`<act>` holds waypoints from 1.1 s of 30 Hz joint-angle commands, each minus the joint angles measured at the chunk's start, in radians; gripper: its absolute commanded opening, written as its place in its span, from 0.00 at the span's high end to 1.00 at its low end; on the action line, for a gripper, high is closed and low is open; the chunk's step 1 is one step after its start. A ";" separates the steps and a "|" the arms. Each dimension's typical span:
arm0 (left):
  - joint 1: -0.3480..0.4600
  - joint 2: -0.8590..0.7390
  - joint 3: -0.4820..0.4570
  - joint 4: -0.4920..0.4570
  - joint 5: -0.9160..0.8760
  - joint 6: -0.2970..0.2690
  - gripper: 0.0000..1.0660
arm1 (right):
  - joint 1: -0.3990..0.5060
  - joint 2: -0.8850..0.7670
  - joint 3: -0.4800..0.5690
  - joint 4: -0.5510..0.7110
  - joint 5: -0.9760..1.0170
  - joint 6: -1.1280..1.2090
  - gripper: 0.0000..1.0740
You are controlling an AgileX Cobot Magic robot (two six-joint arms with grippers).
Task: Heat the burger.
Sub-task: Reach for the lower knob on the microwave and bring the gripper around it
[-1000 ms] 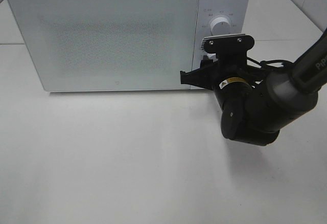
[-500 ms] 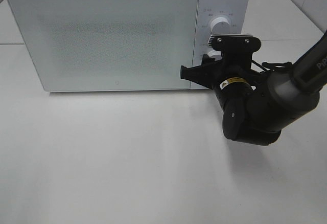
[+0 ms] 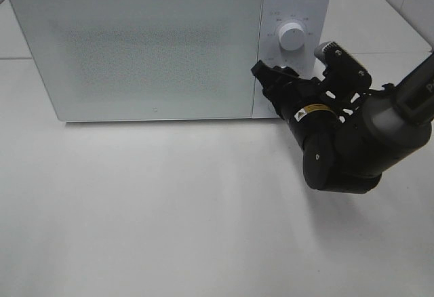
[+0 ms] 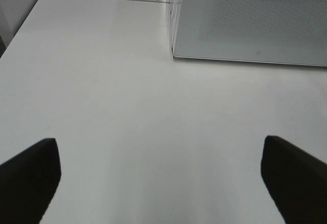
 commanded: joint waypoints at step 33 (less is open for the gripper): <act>0.002 -0.014 0.002 -0.006 -0.011 0.000 0.06 | 0.004 -0.004 -0.044 -0.157 -0.215 1.150 0.93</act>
